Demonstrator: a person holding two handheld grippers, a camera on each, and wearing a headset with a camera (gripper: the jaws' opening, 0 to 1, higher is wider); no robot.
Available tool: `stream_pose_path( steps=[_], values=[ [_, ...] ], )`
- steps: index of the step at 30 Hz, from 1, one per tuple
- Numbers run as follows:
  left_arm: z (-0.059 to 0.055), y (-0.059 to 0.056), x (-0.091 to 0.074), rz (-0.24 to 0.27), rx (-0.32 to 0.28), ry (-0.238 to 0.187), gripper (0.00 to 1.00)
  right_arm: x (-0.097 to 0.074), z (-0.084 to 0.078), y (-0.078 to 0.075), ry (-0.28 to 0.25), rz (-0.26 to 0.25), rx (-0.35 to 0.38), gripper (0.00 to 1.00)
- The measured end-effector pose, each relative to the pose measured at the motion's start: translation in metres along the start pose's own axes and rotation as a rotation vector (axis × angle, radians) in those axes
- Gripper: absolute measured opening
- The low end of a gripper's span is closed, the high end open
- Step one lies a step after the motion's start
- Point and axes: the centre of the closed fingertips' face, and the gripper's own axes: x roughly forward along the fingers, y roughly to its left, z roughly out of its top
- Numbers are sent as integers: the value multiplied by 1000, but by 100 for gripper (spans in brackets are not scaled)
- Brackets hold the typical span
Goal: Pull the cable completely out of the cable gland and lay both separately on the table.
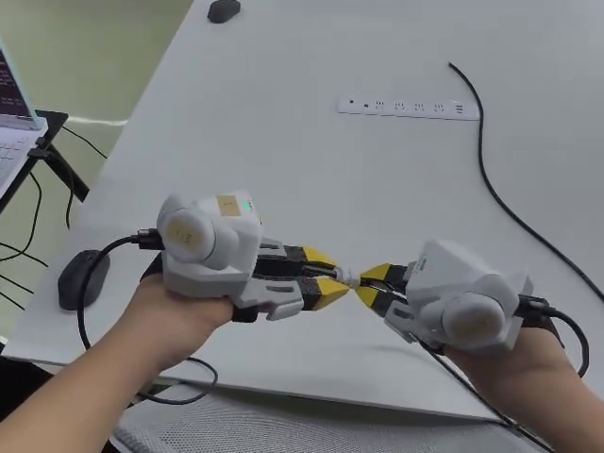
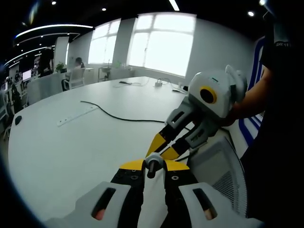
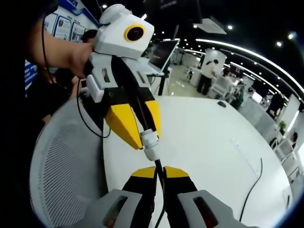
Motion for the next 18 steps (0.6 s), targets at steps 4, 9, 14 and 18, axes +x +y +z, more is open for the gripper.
stream_pose_path(
  steps=[4, 9, 14, 18],
  values=[
    [4, 1, -1, 1, 1, -11, 15, -1, -8, -5, 17, -11, 38, 0],
    [6, 3, -4, 7, -7, -20, 15, -5, -25, -13, 58, -33, 112, 0],
    [7, 5, -7, 15, -14, -32, 15, -8, -38, -16, 84, -46, 154, 0],
    [6, 5, -8, 22, -19, -34, 15, -11, -44, -14, 95, -50, 156, 0]
  ],
)
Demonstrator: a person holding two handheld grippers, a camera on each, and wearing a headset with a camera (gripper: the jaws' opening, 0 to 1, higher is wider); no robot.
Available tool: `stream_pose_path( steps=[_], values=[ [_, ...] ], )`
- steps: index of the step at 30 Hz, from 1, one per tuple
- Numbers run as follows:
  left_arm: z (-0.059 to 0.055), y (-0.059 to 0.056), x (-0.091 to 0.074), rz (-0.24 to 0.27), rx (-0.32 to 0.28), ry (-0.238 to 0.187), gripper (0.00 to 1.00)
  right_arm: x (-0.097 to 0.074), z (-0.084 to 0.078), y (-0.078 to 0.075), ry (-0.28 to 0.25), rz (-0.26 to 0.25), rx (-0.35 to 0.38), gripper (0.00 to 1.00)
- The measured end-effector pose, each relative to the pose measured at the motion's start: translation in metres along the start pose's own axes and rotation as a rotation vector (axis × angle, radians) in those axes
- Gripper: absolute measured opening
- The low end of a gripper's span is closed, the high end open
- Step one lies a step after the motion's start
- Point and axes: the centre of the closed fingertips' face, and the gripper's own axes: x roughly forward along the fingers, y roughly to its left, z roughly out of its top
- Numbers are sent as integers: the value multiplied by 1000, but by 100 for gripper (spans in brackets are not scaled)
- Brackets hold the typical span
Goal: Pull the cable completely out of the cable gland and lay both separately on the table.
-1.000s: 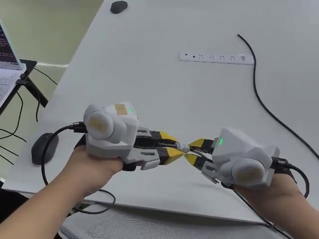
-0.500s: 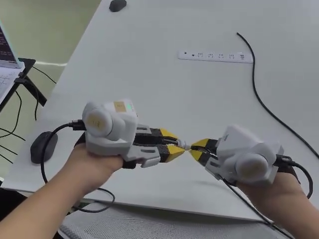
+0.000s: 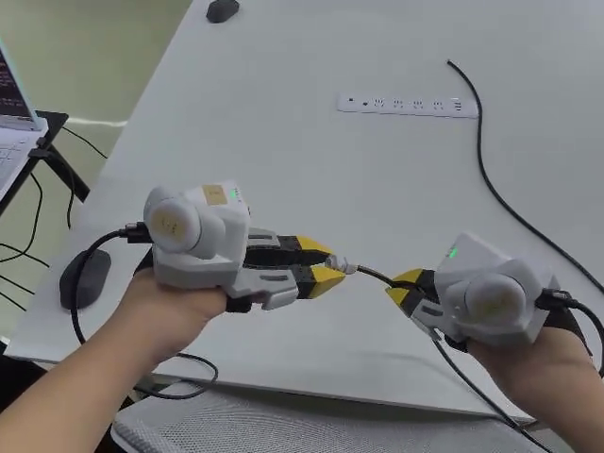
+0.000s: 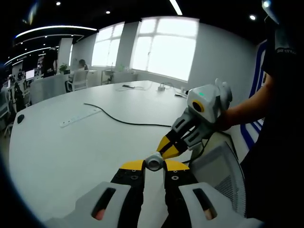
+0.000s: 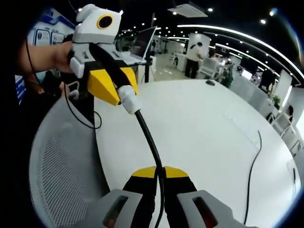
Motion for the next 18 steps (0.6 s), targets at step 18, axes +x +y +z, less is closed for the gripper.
stream_pose_path(
  steps=[18],
  values=[
    [-17, 11, -9, 13, -35, 1, 15, -1, -7, -9, 36, -31, 30, 0]
  ],
)
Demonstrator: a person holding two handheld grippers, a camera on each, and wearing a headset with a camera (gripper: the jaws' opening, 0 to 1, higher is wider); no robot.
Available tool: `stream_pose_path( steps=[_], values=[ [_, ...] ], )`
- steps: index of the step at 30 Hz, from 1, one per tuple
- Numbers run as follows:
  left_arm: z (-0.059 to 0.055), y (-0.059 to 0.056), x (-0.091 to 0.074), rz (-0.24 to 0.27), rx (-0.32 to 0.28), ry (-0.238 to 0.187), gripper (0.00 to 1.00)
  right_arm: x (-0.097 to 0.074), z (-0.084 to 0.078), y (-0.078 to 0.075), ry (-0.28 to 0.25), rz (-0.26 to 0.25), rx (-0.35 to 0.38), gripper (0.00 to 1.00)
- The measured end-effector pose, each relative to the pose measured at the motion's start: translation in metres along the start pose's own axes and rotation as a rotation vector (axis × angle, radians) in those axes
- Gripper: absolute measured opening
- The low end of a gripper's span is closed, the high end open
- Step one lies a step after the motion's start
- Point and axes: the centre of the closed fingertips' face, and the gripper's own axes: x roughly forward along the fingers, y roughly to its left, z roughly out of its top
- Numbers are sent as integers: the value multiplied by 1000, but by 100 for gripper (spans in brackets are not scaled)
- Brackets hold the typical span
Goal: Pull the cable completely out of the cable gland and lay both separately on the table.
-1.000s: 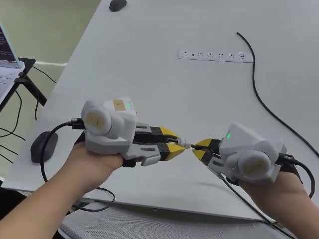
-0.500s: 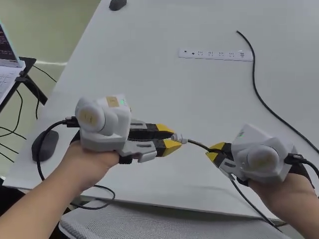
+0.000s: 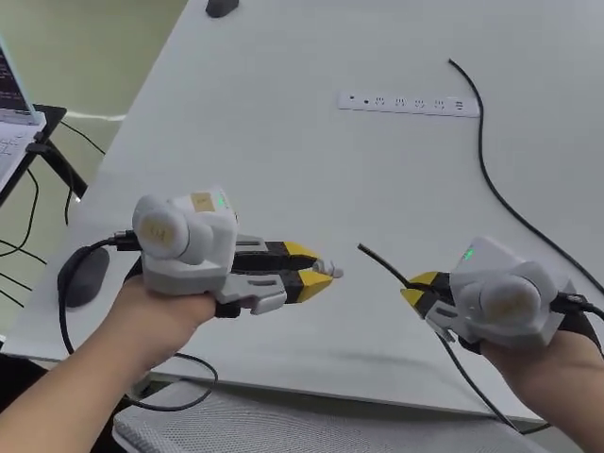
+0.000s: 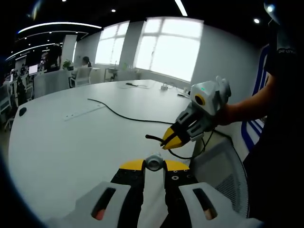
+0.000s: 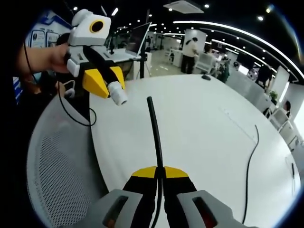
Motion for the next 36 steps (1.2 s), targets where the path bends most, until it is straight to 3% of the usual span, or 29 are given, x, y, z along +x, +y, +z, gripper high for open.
stream_pose_path(
  steps=[4, 9, 13, 16, 23, 36],
  values=[
    [-5, 3, 1, -13, 13, 4, 15, 3, 4, 1, 9, -5, -7, 0],
    [-13, 7, 0, -42, 24, 1, 15, 10, 7, -6, 31, -17, 60, 0],
    [-19, 15, -2, -54, 30, 2, 15, 15, 15, -10, 38, -29, 79, 0],
    [-32, 25, -3, -51, 38, 37, 15, 22, 18, -13, 53, -32, 95, 0],
    [-45, 39, -5, -70, 0, 34, 15, 33, 30, -19, 68, -48, 112, 0],
    [-63, 44, -5, -104, 5, 19, 15, 67, 61, -29, 71, -55, 105, 0]
  ],
)
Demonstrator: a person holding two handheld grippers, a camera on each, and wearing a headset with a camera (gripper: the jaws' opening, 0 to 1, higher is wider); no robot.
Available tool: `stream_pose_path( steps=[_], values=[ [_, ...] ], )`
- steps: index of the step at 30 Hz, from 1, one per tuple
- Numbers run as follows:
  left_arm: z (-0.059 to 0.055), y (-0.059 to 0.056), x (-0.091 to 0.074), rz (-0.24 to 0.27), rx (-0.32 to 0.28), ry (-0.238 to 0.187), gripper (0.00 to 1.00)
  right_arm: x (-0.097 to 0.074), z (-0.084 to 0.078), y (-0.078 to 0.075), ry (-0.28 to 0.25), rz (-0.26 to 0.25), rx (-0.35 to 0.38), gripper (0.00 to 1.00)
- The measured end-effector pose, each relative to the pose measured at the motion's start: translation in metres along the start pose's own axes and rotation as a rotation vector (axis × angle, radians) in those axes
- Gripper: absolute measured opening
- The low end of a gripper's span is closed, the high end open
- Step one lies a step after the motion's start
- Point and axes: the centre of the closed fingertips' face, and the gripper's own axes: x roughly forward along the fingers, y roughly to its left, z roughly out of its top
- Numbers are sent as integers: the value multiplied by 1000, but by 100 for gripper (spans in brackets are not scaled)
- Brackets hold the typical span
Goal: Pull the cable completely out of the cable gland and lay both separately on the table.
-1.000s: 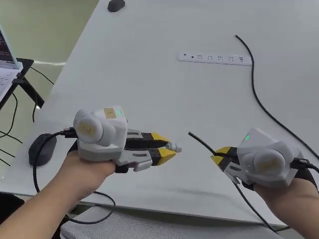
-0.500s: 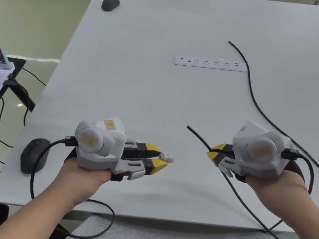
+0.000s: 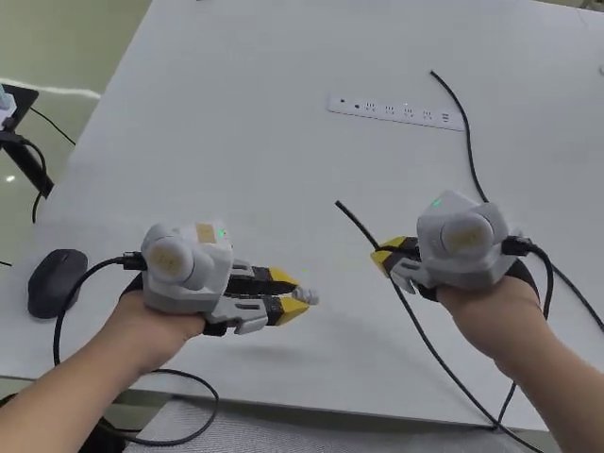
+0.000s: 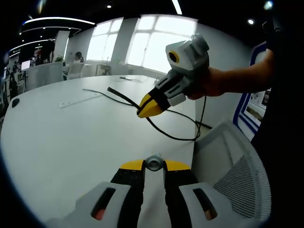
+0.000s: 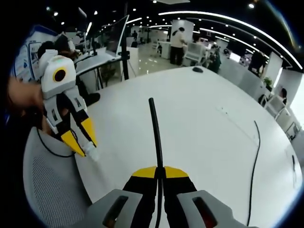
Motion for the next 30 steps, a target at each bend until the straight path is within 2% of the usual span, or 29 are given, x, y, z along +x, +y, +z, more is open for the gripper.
stream_pose_path(
  steps=[6, 11, 15, 23, 30],
  values=[
    [-20, 4, 4, -11, -17, 18, 15, 22, 15, 7, -1, 9, -22, 0],
    [-31, 6, 8, -19, -20, 33, 15, 41, 24, 14, 9, 23, -43, 0],
    [-37, 6, 10, -33, -18, 34, 15, 53, 30, 23, 11, 41, -56, 0],
    [-52, 15, 11, -31, -41, 31, 15, 82, 39, 42, 19, 95, -123, 0],
    [-53, 19, 10, -23, -42, 27, 15, 102, 46, 54, 14, 145, -158, 0]
  ],
)
